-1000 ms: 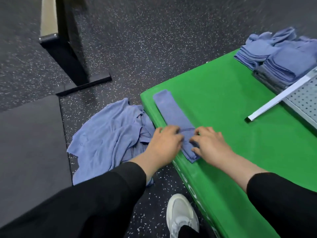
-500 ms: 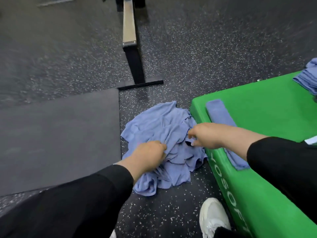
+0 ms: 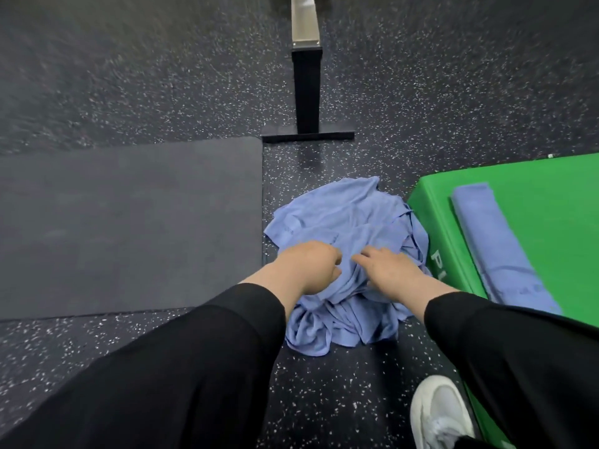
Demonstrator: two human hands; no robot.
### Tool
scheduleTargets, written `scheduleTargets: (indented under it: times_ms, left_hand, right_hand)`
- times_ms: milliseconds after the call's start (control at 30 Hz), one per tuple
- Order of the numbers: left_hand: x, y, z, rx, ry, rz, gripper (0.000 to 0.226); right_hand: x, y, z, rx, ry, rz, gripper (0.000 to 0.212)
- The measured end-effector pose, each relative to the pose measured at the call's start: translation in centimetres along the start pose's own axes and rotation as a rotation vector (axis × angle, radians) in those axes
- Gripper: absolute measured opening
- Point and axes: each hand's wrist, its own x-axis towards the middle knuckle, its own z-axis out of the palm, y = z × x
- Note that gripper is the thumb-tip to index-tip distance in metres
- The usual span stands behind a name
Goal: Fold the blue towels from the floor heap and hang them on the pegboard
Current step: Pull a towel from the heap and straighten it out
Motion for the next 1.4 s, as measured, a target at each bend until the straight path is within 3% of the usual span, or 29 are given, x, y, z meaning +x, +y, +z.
scheduleTargets:
  times_ms: [300,500,633,767,1067,1200,1333,1400]
  left_hand:
    - [-0.1,-0.8,-0.2,-0.045,0.028,-0.005,0.031]
    - [-0.5,-1.4,0.0,-0.016,0.024,-0.069,0.030]
    - [-1.0,-1.3,-1.0,-0.051,0.156,-0.118,0.032]
    - [-2.6,-0.4,-3.5,-0.192,0.325,-0.172,0.030]
    - [-11.6,5.0,-11.9,-0.659,0.614,-0.206,0.024]
    - [-16.7,7.9,-14.0,-0.886,0.620,-0.147,0.020]
    - [-20.4,9.8,-13.6,-0.993,0.494,-0.054,0.053]
    - [-21.3,10.3,-12.8,-0.961,0.418,-0.044,0.051]
  right_hand:
    - [1.8,-2.1,0.2,-0.107,0.062,0.151,0.041]
    - [1.7,-1.8,-0.4,-0.077,0.141,0.125,0.035]
    - [1.5,-1.0,-2.9,0.275,0.260,0.099,0.004]
    - [-1.3,-0.9,-7.9,0.651,0.374,0.072,0.012]
    - [-11.5,-2.5,-19.5,0.943,0.587,0.139,0.012]
    - [-16.4,-3.6,-23.1,1.270,0.692,0.126,0.013]
    - [-19.9,-5.0,-24.0,1.547,0.702,0.114,0.015]
    - [-20.7,-5.7,-23.7,1.646,0.661,0.119,0.018]
